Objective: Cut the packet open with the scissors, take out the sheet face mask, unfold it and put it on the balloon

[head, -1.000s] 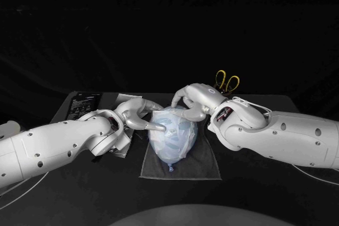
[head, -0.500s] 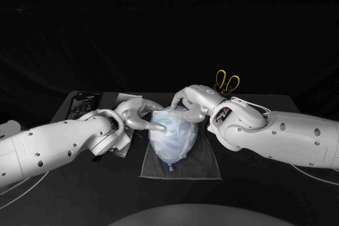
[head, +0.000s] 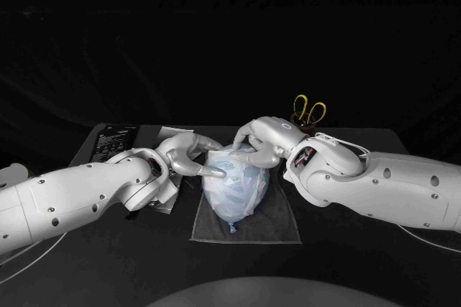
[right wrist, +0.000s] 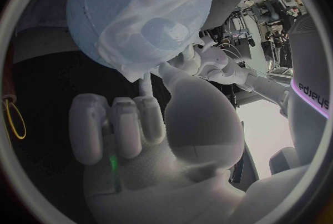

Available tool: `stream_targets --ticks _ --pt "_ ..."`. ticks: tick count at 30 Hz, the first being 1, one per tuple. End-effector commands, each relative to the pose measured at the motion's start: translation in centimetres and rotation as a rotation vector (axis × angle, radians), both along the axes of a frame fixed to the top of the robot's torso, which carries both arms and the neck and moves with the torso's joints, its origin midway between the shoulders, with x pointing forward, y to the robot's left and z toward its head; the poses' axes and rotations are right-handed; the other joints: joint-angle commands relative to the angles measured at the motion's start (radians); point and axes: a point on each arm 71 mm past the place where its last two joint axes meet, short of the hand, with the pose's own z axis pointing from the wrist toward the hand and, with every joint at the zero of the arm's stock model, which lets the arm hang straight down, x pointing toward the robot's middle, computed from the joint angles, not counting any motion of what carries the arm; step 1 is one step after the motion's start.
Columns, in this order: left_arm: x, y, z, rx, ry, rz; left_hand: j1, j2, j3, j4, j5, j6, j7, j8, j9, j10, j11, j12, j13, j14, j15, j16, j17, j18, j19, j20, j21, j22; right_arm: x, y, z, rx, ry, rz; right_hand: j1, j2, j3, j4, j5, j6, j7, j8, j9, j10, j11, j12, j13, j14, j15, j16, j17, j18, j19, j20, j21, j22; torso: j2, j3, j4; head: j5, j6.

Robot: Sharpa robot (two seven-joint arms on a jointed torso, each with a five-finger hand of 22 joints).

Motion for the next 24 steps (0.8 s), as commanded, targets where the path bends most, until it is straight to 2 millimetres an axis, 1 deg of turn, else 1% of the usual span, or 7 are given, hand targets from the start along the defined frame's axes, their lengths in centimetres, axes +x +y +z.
stream_targets --ticks 1,4,6,8,12,15,24 --pt "-0.2 -0.2 -0.26 0.002 0.018 -0.012 0.01 0.004 0.005 -0.001 -0.004 0.003 0.044 0.003 0.001 0.004 0.002 -0.006 0.0 0.003 0.003 -0.003 -0.001 -0.009 0.008 -0.001 0.001 -0.002 -0.06 0.06 -0.28 -0.031 0.012 0.011 -0.008 0.0 -0.002 0.005 -0.003 -0.003 0.003 -0.004 0.001 0.074 0.007 0.0 0.226 0.108 -0.001 0.004 0.263 0.002 0.07 0.003 -0.006 0.232 0.0 -0.0005 0.0002 0.0 0.0" --pt "-0.21 -0.23 -0.25 0.001 0.018 -0.014 0.01 0.004 0.005 -0.001 -0.004 0.003 0.044 0.003 0.001 0.004 0.002 -0.006 0.0 0.003 0.003 -0.003 -0.001 -0.009 0.008 -0.001 0.001 -0.002 0.07 0.04 -0.32 -0.044 0.001 0.009 0.008 0.001 0.001 -0.001 -0.002 -0.002 0.001 -0.006 0.004 0.073 0.006 -0.001 0.225 0.108 -0.001 0.004 0.263 0.001 0.07 0.004 -0.006 0.232 0.0 -0.0005 0.0003 0.0 0.0" --pt "-0.22 -0.25 -0.25 0.001 0.018 -0.014 0.01 0.004 0.007 -0.001 -0.004 0.003 0.045 0.003 0.0 0.003 0.003 -0.007 0.0 0.003 0.003 -0.004 -0.001 -0.009 0.007 -0.001 0.001 -0.002 0.19 0.02 -0.33 -0.051 -0.01 0.006 0.078 0.027 0.039 -0.037 -0.005 0.008 -0.007 -0.004 0.01 0.075 -0.002 0.002 0.228 0.108 -0.006 0.004 0.263 0.001 0.071 0.002 -0.002 0.233 0.0 -0.0007 0.0004 -0.001 0.0" --pt "-0.24 -0.27 -0.25 0.001 0.018 -0.015 0.011 0.005 0.007 -0.001 -0.004 0.003 0.045 0.003 0.0 0.003 0.003 -0.008 0.0 0.003 0.003 -0.004 -0.001 -0.009 0.007 -0.001 0.001 -0.003 0.3 0.0 -0.32 -0.054 -0.021 0.002 0.114 0.042 0.063 -0.057 -0.005 0.015 -0.012 -0.002 0.014 0.076 -0.006 0.003 0.229 0.108 -0.01 0.004 0.263 0.0 0.073 -0.001 0.002 0.234 0.0 -0.0006 0.0009 -0.002 0.001" --pt "-0.25 -0.28 -0.24 0.0 0.019 -0.015 0.011 0.005 0.007 -0.001 -0.004 0.003 0.045 0.003 0.0 0.003 0.003 -0.008 0.0 0.003 0.003 -0.004 -0.001 -0.009 0.007 -0.001 0.001 -0.003 0.52 -0.02 -0.24 -0.055 -0.049 -0.004 0.161 0.061 0.101 -0.092 -0.006 0.032 -0.023 0.008 0.025 0.084 -0.015 0.013 0.238 0.108 -0.017 0.004 0.263 -0.001 0.075 -0.007 0.009 0.236 0.0 -0.0004 0.001 -0.002 0.001" --pt "-0.27 -0.29 -0.24 0.0 0.019 -0.016 0.011 0.005 0.007 -0.001 -0.004 0.003 0.045 0.003 0.0 0.003 0.003 -0.008 0.0 0.003 0.003 -0.004 -0.001 -0.009 0.007 -0.001 0.001 -0.003 0.64 0.01 -0.18 -0.054 -0.066 -0.009 0.176 0.067 0.119 -0.11 -0.006 0.035 -0.027 0.015 0.034 0.087 -0.019 0.017 0.241 0.108 -0.021 0.004 0.263 -0.002 0.076 -0.012 0.012 0.237 0.001 -0.0005 0.0006 -0.002 0.001" --pt "-0.32 -0.3 -0.22 0.0 0.02 -0.017 0.011 0.004 0.008 -0.001 -0.004 0.002 0.045 0.003 0.0 0.004 0.003 -0.009 0.0 0.001 0.003 -0.006 -0.001 -0.009 0.007 -0.001 0.001 -0.004 0.88 0.01 0.03 -0.034 -0.1 -0.022 0.177 0.086 0.154 -0.125 -0.006 0.034 -0.027 0.033 0.054 0.1 -0.02 0.036 0.256 0.108 -0.024 0.004 0.263 -0.005 0.08 -0.016 0.023 0.24 0.001 -0.0002 0.0003 -0.002 0.0"
